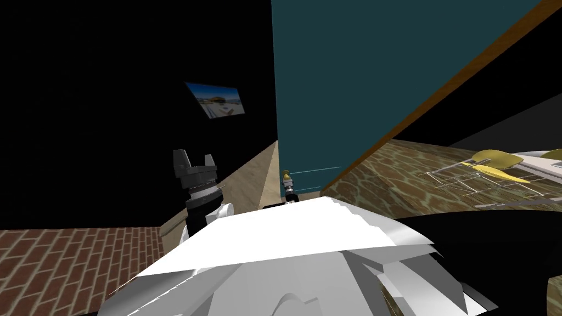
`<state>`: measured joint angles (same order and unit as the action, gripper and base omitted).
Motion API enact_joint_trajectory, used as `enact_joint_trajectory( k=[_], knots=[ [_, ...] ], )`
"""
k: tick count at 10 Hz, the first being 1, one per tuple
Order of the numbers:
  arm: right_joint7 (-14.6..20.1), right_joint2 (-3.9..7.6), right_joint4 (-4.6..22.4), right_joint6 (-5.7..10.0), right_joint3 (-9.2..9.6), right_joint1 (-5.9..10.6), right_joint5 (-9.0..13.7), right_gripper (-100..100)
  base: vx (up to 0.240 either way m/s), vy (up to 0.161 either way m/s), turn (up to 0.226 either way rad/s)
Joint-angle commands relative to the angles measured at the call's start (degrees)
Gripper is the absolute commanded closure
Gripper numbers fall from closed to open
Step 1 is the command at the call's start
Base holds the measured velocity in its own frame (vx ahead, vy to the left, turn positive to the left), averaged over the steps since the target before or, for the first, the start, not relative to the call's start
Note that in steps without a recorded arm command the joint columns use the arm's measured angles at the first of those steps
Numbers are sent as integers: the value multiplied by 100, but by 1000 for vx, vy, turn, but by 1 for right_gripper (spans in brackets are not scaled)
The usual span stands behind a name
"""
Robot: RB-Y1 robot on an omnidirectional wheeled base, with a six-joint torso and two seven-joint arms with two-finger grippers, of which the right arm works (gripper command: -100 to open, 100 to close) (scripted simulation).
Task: Push the door open
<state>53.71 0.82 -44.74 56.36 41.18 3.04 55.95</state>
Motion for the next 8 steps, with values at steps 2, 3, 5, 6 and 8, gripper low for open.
enact_joint_trajectory(
  k=[2, 3, 5, 6, 8],
  knots=[
    [37, -67, 76, 137, -189, 61, 39, 100, 188, 101, -62],
    [31, -107, 87, 149, -245, 66, 54, 100, 184, 76, -45],
    [12, 36, 112, 158, -310, 70, 109, 100, 105, 34, -17],
    [1, 74, 116, 176, -358, 77, 138, 100, 181, 99, -44],
    [-31, 127, 130, 228, -497, 98, 221, 100, 224, 88, -80]
  ],
)
